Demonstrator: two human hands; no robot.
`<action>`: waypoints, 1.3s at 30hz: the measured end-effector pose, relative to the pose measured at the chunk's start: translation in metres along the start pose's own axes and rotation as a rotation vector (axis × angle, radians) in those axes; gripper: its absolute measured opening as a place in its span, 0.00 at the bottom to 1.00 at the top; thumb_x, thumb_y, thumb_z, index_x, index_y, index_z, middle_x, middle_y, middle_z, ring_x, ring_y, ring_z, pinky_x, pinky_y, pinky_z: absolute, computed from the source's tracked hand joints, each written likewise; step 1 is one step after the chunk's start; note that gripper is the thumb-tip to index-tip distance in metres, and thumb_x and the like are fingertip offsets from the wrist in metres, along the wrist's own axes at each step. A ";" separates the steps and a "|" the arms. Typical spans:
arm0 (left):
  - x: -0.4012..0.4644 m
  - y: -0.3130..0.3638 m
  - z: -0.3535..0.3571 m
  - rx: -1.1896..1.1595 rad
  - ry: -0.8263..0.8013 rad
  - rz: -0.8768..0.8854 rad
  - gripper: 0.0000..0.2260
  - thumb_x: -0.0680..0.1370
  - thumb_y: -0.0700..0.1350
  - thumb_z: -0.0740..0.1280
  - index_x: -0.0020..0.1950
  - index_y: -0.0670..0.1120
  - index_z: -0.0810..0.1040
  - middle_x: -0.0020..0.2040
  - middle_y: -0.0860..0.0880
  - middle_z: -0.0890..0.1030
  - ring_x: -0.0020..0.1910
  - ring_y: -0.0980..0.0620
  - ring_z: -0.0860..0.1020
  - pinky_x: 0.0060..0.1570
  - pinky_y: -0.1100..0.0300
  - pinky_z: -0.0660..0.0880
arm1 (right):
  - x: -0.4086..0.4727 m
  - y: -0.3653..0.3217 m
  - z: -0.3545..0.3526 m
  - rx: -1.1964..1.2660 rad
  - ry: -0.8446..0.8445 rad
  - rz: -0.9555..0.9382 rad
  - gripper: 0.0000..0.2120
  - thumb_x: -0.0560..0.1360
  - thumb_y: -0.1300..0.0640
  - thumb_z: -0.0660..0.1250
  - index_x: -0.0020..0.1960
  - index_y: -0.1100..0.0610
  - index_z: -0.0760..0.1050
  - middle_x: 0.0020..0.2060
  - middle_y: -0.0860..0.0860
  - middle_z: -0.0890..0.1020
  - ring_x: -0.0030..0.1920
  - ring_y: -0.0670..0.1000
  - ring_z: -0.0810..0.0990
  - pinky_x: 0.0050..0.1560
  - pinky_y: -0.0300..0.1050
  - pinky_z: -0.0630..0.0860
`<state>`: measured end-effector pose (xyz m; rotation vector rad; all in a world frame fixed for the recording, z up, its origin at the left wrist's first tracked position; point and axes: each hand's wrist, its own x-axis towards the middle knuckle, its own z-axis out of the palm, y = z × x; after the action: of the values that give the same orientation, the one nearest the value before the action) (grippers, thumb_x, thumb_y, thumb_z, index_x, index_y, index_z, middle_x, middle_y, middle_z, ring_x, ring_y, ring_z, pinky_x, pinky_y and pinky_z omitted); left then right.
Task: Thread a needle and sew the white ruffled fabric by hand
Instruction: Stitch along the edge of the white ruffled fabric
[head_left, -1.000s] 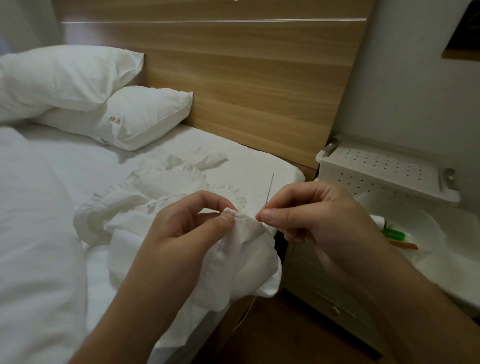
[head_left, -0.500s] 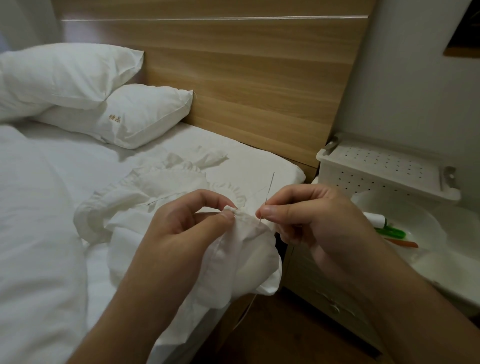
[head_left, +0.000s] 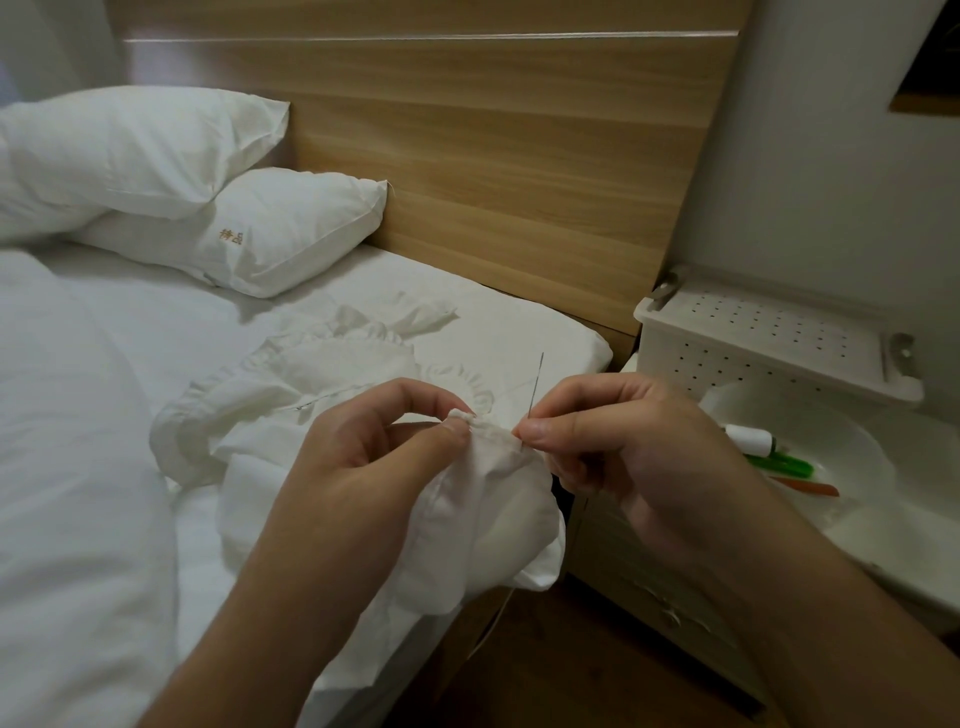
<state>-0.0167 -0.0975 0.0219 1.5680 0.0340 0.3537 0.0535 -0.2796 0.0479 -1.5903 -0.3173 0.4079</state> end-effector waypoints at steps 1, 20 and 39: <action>0.000 0.001 0.001 0.009 0.004 0.011 0.07 0.73 0.49 0.72 0.45 0.47 0.86 0.40 0.37 0.80 0.42 0.46 0.76 0.47 0.47 0.70 | 0.000 0.000 0.000 -0.004 -0.002 -0.002 0.02 0.67 0.63 0.75 0.36 0.59 0.85 0.31 0.57 0.78 0.33 0.51 0.73 0.35 0.46 0.69; -0.001 0.004 0.002 0.135 0.002 0.058 0.07 0.74 0.50 0.71 0.46 0.49 0.86 0.42 0.33 0.79 0.41 0.44 0.76 0.44 0.49 0.70 | 0.002 0.002 -0.001 -0.009 0.020 0.019 0.06 0.70 0.65 0.72 0.36 0.60 0.85 0.33 0.59 0.76 0.33 0.51 0.72 0.34 0.45 0.67; -0.001 -0.001 0.003 0.144 0.102 0.076 0.07 0.79 0.39 0.72 0.43 0.48 0.86 0.36 0.48 0.84 0.37 0.59 0.80 0.38 0.70 0.74 | 0.002 0.003 -0.002 -0.063 0.065 0.033 0.05 0.70 0.64 0.74 0.35 0.59 0.85 0.30 0.57 0.76 0.33 0.51 0.72 0.33 0.43 0.68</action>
<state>-0.0166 -0.1009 0.0212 1.6957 0.0811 0.4998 0.0564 -0.2807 0.0450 -1.6682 -0.2564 0.3743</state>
